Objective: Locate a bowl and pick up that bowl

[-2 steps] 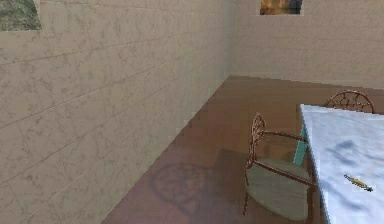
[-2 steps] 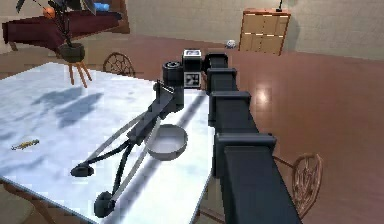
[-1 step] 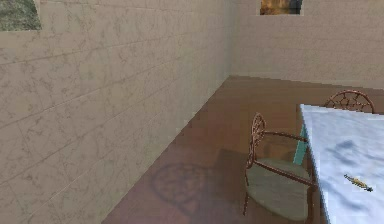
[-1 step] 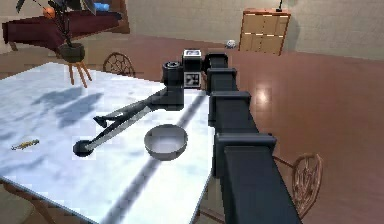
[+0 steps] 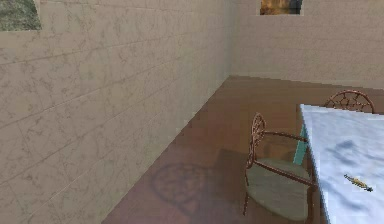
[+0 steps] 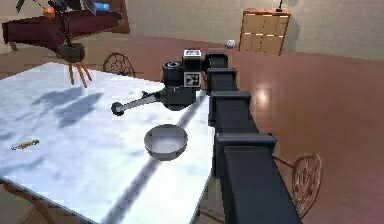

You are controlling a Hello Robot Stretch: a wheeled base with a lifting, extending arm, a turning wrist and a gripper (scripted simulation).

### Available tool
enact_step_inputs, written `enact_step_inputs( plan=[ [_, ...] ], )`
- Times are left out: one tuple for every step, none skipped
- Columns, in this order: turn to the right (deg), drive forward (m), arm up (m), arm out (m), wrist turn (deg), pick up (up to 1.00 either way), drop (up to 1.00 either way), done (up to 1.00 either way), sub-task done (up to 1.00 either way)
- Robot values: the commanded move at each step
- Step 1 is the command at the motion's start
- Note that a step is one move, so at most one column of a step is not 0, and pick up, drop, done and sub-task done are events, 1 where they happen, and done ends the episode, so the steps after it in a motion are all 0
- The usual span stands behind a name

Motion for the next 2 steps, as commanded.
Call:
enact_step_inputs(
  plan=[
    [0.0, 0.00, 0.00, 0.00, 21.0, 0.00, 0.00, 0.00, 0.00],
    [0.0, 0.00, -0.28, 0.00, 0.0, 0.00, 0.00, 0.00, 0.00]
  ],
)
